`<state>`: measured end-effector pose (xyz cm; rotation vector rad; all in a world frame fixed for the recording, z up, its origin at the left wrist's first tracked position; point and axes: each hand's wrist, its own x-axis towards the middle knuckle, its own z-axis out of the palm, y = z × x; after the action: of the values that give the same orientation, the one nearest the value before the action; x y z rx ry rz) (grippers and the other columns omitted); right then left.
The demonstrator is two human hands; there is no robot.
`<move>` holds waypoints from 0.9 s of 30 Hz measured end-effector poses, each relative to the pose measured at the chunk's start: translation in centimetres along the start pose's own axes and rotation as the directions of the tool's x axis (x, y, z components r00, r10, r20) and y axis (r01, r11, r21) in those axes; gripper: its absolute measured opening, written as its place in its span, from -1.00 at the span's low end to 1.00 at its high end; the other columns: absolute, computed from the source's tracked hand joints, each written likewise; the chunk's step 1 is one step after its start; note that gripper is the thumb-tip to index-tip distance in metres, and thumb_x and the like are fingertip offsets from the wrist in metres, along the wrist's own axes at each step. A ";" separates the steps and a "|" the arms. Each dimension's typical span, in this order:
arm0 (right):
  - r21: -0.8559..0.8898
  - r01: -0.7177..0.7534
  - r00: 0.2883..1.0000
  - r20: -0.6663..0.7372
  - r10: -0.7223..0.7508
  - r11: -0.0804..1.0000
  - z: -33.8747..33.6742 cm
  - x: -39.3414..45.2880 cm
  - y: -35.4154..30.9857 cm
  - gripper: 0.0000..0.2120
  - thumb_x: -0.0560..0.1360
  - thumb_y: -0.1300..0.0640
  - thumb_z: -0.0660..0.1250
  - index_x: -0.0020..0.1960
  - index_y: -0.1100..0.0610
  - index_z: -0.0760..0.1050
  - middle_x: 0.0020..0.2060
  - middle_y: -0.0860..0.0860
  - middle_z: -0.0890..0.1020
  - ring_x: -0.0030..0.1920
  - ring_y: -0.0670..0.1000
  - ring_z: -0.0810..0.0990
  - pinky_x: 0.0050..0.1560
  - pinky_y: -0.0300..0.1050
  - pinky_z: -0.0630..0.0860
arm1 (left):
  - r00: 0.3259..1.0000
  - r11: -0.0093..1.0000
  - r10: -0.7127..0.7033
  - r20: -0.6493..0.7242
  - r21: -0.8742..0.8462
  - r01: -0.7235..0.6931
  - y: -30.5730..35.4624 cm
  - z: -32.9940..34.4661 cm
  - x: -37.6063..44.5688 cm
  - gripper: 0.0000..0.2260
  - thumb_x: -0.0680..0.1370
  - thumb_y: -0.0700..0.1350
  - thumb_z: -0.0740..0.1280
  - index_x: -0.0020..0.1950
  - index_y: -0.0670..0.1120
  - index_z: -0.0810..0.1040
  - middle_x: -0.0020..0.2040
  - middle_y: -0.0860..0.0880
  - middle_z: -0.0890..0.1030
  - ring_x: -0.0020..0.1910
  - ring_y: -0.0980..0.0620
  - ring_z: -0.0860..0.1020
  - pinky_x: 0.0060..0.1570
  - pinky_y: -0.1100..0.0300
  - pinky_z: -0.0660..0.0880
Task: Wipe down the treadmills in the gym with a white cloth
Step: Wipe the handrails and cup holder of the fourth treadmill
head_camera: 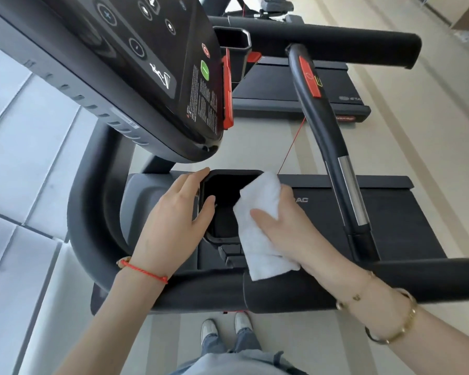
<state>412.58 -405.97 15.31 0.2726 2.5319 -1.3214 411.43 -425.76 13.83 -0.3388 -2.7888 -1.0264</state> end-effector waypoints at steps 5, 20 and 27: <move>-0.277 0.210 0.971 0.172 -0.166 0.938 -2.1 5.1 -2.3 -0.64 0.58 0.03 0.26 0.33 0.08 0.31 0.06 0.05 0.54 0.04 0.07 0.51 -0.06 -0.05 0.43 | 1.000 1.000 -0.013 -0.001 0.004 0.013 0.1 0.1 -0.2 -0.57 0.59 -0.02 0.28 0.46 -0.03 0.38 0.17 0.03 0.54 0.05 0.11 0.50 0.02 0.36 0.38; -0.382 0.490 0.871 0.243 -0.426 0.784 -2.1 7.2 -2.2 -0.75 0.56 -0.01 0.26 0.23 -0.08 0.40 -0.10 -0.10 0.55 -0.06 0.06 0.50 -0.20 -0.10 0.33 | 0.995 0.994 -0.093 -0.037 0.062 0.095 1.0 -0.3 -2.1 -0.57 0.60 0.00 0.27 0.47 0.00 0.37 0.16 0.06 0.56 0.08 0.09 0.52 0.06 0.41 0.31; -0.323 0.394 0.917 0.199 -0.345 0.861 -1.5 5.8 -1.2 -0.67 0.60 0.07 0.21 0.34 0.05 0.26 0.06 -0.04 0.43 0.01 0.03 0.42 -0.15 -0.09 0.28 | 0.996 0.993 -0.083 -0.032 0.079 0.085 0.9 -0.4 -1.9 -0.56 0.59 0.02 0.25 0.48 0.00 0.35 0.17 0.06 0.56 0.10 0.08 0.53 0.11 0.30 0.40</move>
<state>406.50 -405.18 15.14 -0.3878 2.7271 -0.9149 413.50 -425.64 14.28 -0.1964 -2.8302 -0.9251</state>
